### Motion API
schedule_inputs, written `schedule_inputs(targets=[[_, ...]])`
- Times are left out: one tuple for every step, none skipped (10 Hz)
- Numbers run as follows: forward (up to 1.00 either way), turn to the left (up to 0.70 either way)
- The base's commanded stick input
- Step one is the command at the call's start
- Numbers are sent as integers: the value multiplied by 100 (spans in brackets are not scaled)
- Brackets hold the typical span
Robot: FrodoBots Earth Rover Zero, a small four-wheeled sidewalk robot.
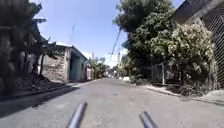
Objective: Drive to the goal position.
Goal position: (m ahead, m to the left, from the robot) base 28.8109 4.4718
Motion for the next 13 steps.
schedule_inputs(targets=[[100, 0], [100, 0], [100, -16], [100, -24], [100, -20], [100, -16], [99, -6], [99, 0], [99, 0], [100, 0], [100, 0], [100, 0], [100, 0]])
